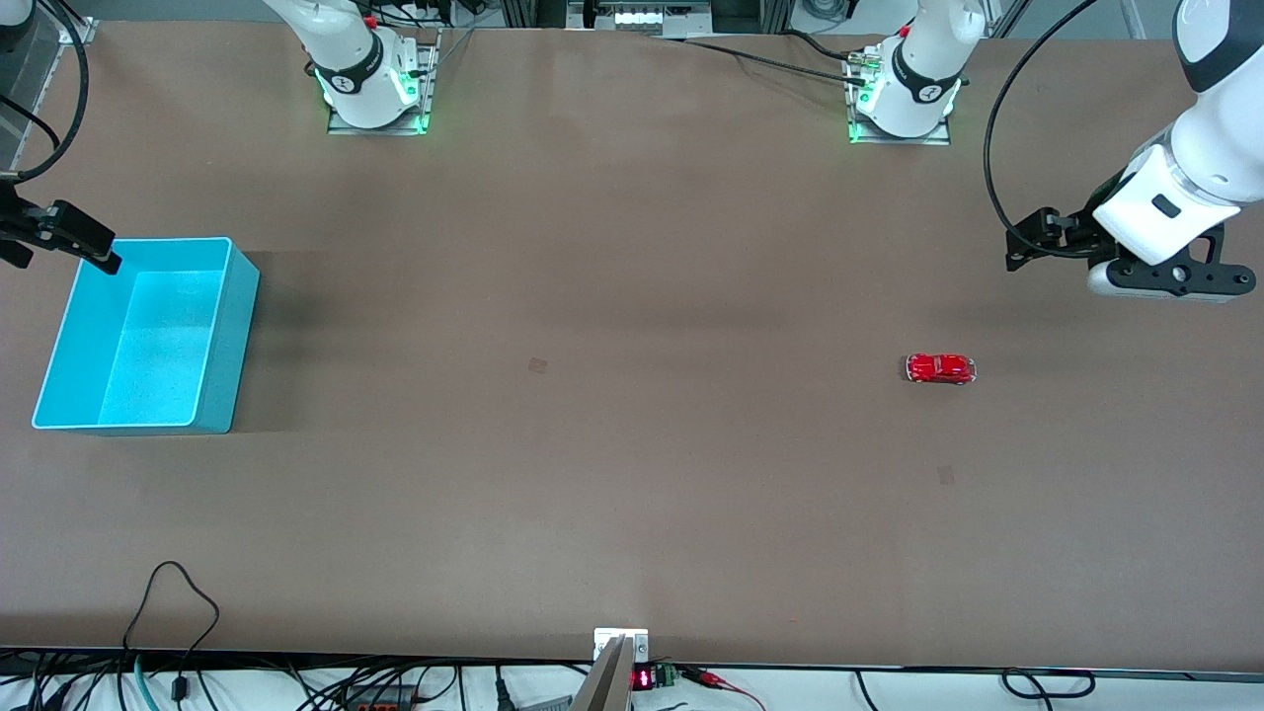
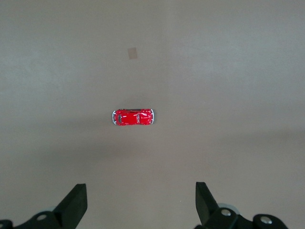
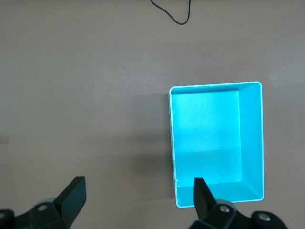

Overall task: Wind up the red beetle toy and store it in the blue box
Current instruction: 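Move the left gripper down over the red toy car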

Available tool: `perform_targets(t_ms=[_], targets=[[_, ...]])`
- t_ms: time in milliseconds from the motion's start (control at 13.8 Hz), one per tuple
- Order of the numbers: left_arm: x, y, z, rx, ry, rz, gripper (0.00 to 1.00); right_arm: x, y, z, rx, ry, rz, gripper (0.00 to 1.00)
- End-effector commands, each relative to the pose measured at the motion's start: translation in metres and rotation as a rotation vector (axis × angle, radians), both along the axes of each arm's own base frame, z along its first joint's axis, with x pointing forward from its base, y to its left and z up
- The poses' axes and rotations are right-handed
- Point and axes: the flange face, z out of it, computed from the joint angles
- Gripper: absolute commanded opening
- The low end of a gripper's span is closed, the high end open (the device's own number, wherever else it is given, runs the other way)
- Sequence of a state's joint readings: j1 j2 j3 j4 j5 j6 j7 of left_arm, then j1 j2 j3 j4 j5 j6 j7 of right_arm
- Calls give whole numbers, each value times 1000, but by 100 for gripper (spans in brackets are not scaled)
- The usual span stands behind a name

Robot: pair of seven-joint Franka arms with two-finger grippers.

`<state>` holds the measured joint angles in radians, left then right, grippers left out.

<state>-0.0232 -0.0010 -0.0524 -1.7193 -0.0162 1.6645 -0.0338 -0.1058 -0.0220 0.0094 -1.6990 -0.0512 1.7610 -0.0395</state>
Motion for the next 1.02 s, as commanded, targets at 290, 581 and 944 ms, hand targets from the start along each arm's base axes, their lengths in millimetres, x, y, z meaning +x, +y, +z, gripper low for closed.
perform_targets(t_ms=[290, 581, 944], targets=[[5, 2, 5, -8, 8, 12, 100, -4, -2, 4, 7, -2, -4, 100], [7, -4, -14, -6, 72, 1, 100, -4, -2, 4, 7, -4, -4, 100], [5, -1, -31, -8, 157, -78, 100, -4, -2, 4, 7, -6, -4, 100]])
